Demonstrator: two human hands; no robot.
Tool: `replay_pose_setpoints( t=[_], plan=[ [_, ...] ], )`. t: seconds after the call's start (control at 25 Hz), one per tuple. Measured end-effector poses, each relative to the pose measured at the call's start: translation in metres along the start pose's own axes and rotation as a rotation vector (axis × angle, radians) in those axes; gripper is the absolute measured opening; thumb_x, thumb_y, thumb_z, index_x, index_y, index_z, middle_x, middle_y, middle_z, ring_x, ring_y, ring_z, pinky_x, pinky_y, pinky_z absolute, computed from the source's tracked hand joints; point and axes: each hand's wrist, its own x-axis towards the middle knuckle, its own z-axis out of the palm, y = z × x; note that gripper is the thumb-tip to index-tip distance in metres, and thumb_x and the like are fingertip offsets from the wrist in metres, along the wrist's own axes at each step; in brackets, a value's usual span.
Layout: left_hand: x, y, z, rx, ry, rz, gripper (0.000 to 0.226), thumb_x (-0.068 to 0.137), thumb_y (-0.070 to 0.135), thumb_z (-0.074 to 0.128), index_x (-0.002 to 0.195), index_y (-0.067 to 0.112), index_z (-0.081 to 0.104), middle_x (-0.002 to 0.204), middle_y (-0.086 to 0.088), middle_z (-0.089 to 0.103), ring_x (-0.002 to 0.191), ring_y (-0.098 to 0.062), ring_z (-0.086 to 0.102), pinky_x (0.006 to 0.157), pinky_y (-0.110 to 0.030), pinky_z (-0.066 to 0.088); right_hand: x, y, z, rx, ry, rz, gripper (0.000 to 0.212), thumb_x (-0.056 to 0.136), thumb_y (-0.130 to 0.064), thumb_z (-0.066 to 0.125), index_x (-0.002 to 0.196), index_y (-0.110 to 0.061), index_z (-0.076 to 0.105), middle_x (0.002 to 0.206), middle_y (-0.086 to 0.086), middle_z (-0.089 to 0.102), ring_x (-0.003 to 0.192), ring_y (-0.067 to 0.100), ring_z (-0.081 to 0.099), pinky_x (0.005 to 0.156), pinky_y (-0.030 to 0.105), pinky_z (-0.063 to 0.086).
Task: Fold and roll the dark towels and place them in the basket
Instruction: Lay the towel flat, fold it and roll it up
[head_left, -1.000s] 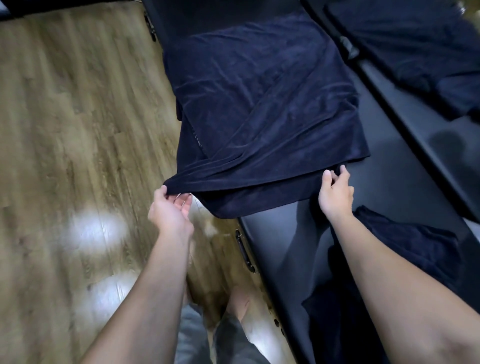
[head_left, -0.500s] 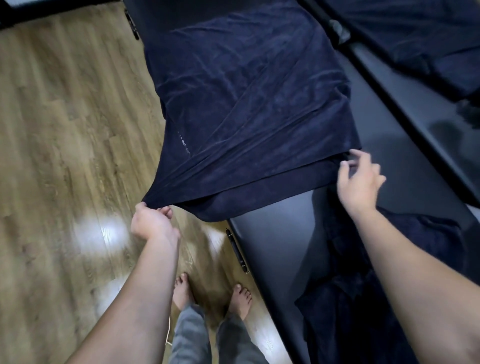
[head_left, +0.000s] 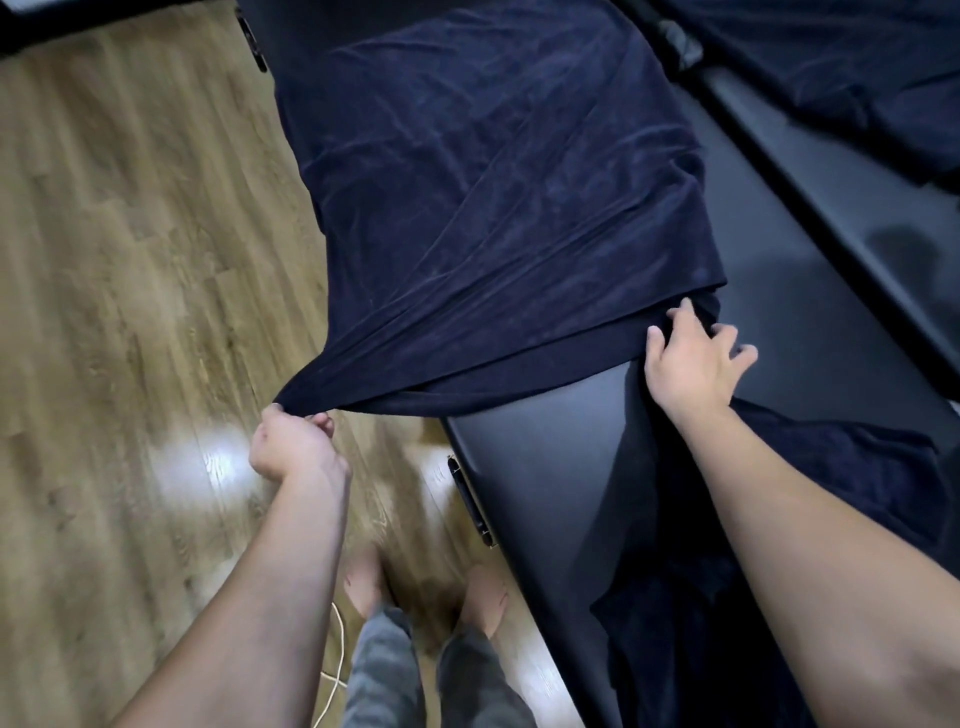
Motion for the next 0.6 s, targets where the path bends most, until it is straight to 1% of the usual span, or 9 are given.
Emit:
replay_pose_setpoints(
  t=[0.08, 0.12, 0.16, 0.24, 0.32, 0.44, 0.48, 0.56, 0.6],
  plan=[
    [0.002, -0.002, -0.001, 0.005, 0.003, -0.008, 0.012, 0.089, 0.014, 0.051, 0.09, 0.007, 0.06, 0.059, -0.004, 0.057, 0.041, -0.014, 0.048, 0.046, -0.023, 0.043, 0.003, 0.002, 0.001, -0.104, 0.017, -0.027, 0.046, 0.104, -0.043, 0.036, 0.145, -0.023, 0.042, 0.157, 0.0, 0.036, 0.132, 0.036, 0.032, 0.107, 0.056, 0.019],
    [0.003, -0.003, -0.002, 0.004, 0.001, -0.009, 0.012, 0.089, 0.014, 0.05, 0.09, 0.007, 0.06, 0.059, -0.003, 0.057, 0.041, -0.013, 0.048, 0.047, -0.023, 0.044, 0.004, 0.004, 0.001, -0.129, 0.012, -0.047, 0.048, 0.105, -0.044, 0.034, 0.148, -0.024, 0.04, 0.159, -0.001, 0.033, 0.13, 0.037, 0.033, 0.106, 0.056, 0.02],
    [0.003, -0.003, -0.002, 0.003, 0.001, -0.006, 0.012, 0.089, 0.014, 0.05, 0.089, 0.007, 0.06, 0.059, -0.003, 0.057, 0.041, -0.013, 0.048, 0.048, -0.023, 0.044, 0.006, 0.006, 0.001, -0.141, 0.003, -0.057, 0.049, 0.105, -0.044, 0.032, 0.149, -0.024, 0.039, 0.156, 0.001, 0.035, 0.127, 0.037, 0.035, 0.105, 0.055, 0.022],
    [0.004, -0.005, -0.001, 0.01, 0.004, -0.003, 0.012, 0.09, 0.013, 0.049, 0.086, 0.008, 0.06, 0.06, -0.003, 0.057, 0.041, -0.013, 0.048, 0.049, -0.024, 0.045, 0.008, 0.008, -0.001, -0.165, 0.019, -0.062, 0.049, 0.106, -0.042, 0.03, 0.15, -0.023, 0.041, 0.144, 0.006, 0.045, 0.12, 0.037, 0.039, 0.104, 0.056, 0.025],
    [0.006, -0.007, -0.001, 0.013, 0.007, -0.002, 0.013, 0.09, 0.013, 0.049, 0.082, 0.01, 0.06, 0.059, -0.002, 0.057, 0.042, -0.013, 0.048, 0.05, -0.025, 0.045, 0.01, 0.007, -0.003, -0.16, 0.045, -0.059, 0.047, 0.107, -0.039, 0.031, 0.148, -0.02, 0.043, 0.137, 0.009, 0.05, 0.119, 0.036, 0.042, 0.104, 0.057, 0.025],
    [0.011, -0.006, -0.002, 0.007, 0.049, 0.0, 0.015, 0.088, 0.009, 0.047, 0.082, 0.009, 0.06, 0.051, 0.002, 0.057, 0.038, -0.013, 0.045, 0.047, -0.022, 0.041, 0.012, 0.012, -0.007, -0.154, 0.044, 0.028, 0.046, 0.106, -0.038, 0.029, 0.146, -0.017, 0.043, 0.133, 0.01, 0.054, 0.118, 0.035, 0.045, 0.104, 0.057, 0.025],
    [0.014, -0.005, -0.004, -0.003, 0.07, -0.006, 0.016, 0.088, 0.007, 0.045, 0.081, 0.01, 0.06, 0.047, 0.003, 0.056, 0.037, -0.014, 0.043, 0.046, -0.021, 0.039, 0.01, 0.016, -0.009, -0.188, 0.031, 0.051, 0.047, 0.106, -0.038, 0.028, 0.145, -0.017, 0.043, 0.132, 0.009, 0.054, 0.118, 0.035, 0.045, 0.104, 0.058, 0.026],
    [0.018, -0.002, -0.006, -0.019, 0.09, -0.021, 0.021, 0.087, 0.005, 0.043, 0.077, 0.012, 0.06, 0.044, 0.005, 0.055, 0.036, -0.014, 0.041, 0.045, -0.02, 0.036, 0.009, 0.024, -0.014, -0.278, 0.007, 0.048, 0.046, 0.105, -0.038, 0.026, 0.142, -0.019, 0.046, 0.129, 0.009, 0.054, 0.117, 0.036, 0.044, 0.103, 0.058, 0.026],
    [0.019, -0.002, -0.007, -0.025, 0.093, -0.03, 0.022, 0.087, 0.005, 0.042, 0.075, 0.013, 0.059, 0.044, 0.005, 0.055, 0.036, -0.014, 0.04, 0.045, -0.02, 0.036, 0.01, 0.024, -0.015, -0.27, 0.025, 0.033, 0.043, 0.105, -0.037, 0.029, 0.139, -0.02, 0.05, 0.127, 0.01, 0.054, 0.116, 0.037, 0.043, 0.103, 0.056, 0.026]
  ],
)
